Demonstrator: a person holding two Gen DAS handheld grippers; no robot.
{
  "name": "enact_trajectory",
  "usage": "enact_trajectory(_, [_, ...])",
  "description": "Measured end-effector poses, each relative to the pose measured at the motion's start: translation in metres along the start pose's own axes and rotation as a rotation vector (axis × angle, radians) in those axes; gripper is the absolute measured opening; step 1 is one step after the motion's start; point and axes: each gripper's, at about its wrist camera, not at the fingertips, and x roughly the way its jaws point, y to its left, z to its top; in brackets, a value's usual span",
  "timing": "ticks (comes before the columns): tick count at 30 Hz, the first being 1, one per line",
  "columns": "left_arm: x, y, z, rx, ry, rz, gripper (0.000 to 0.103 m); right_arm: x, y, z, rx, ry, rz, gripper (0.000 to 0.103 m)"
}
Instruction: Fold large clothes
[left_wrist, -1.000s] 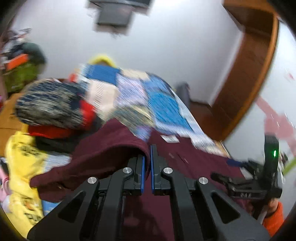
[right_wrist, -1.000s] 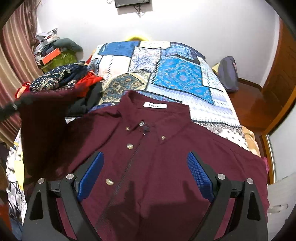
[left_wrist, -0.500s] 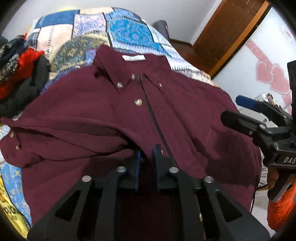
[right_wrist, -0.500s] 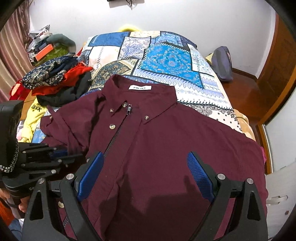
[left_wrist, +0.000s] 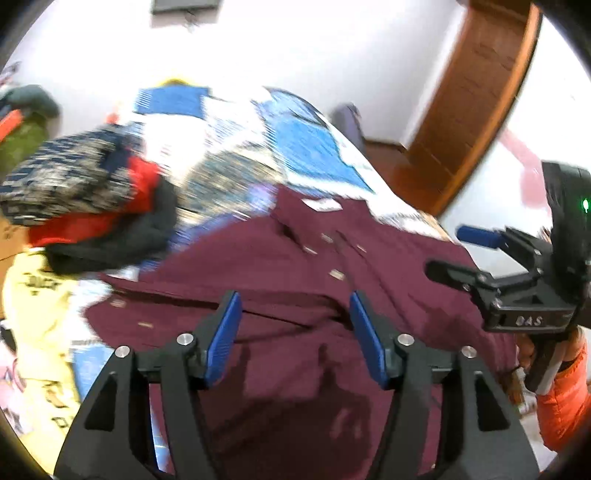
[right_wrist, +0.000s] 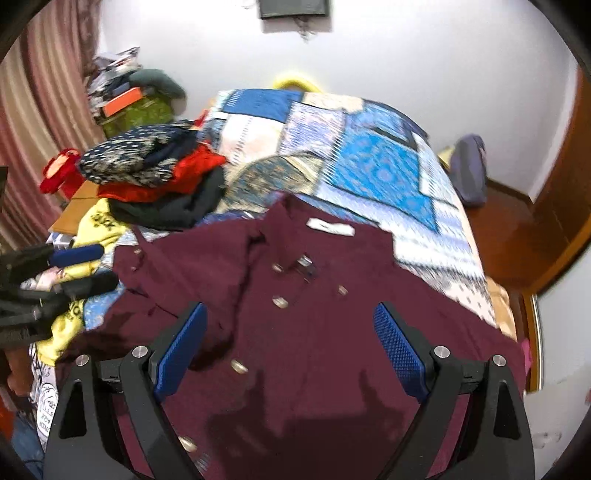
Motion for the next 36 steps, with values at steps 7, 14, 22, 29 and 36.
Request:
enact_trajectory(7, [-0.019, 0.08, -0.008, -0.107, -0.038, 0.149, 0.061, 0.032, 0.065, 0.029, -0.147, 0.032, 0.089, 0.09])
enact_trajectory(14, [-0.014, 0.139, -0.034, -0.184, -0.009, 0.234, 0.061, 0.09, 0.131, 0.044, -0.322, 0.151, 0.143, 0.09])
enact_trajectory(22, [-0.004, 0.175, -0.06, -0.219, 0.03, 0.276, 0.061, 0.16, 0.193, 0.056, -0.467, 0.298, 0.166, 0.088])
enact_trajectory(29, [0.004, 0.197, -0.067, -0.263, 0.038, 0.277, 0.061, 0.214, 0.226, 0.062, -0.536, 0.392, 0.145, 0.067])
enact_trajectory(36, [0.007, 0.208, -0.072, -0.287, 0.042, 0.277, 0.061, 0.234, 0.23, 0.056, -0.54, 0.408, 0.144, 0.02])
